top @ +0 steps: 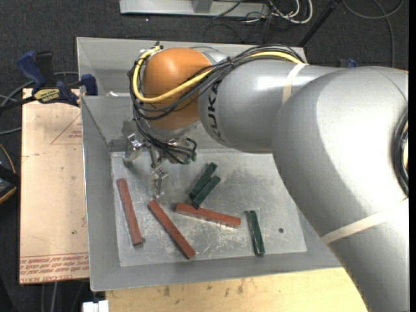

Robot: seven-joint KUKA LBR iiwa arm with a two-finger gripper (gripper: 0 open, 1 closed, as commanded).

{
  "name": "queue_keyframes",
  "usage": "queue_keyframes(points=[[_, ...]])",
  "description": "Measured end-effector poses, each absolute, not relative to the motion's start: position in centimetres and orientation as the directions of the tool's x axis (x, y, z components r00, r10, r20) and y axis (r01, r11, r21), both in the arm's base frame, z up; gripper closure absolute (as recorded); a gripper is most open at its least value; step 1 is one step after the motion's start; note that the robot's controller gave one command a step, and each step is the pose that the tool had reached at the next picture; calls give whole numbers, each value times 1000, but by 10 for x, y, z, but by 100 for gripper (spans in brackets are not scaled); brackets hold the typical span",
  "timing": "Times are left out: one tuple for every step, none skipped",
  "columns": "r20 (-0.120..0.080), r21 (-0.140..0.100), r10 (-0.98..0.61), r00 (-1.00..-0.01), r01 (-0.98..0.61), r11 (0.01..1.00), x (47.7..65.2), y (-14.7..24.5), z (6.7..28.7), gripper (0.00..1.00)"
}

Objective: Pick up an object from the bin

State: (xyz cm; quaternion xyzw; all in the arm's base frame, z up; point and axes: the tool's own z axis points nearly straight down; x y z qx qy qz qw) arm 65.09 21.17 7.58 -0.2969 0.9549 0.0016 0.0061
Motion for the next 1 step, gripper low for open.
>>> queue_keyframes(points=[[-13, 0, -567, -824, -567, 824, 651, 212, 76, 0]])
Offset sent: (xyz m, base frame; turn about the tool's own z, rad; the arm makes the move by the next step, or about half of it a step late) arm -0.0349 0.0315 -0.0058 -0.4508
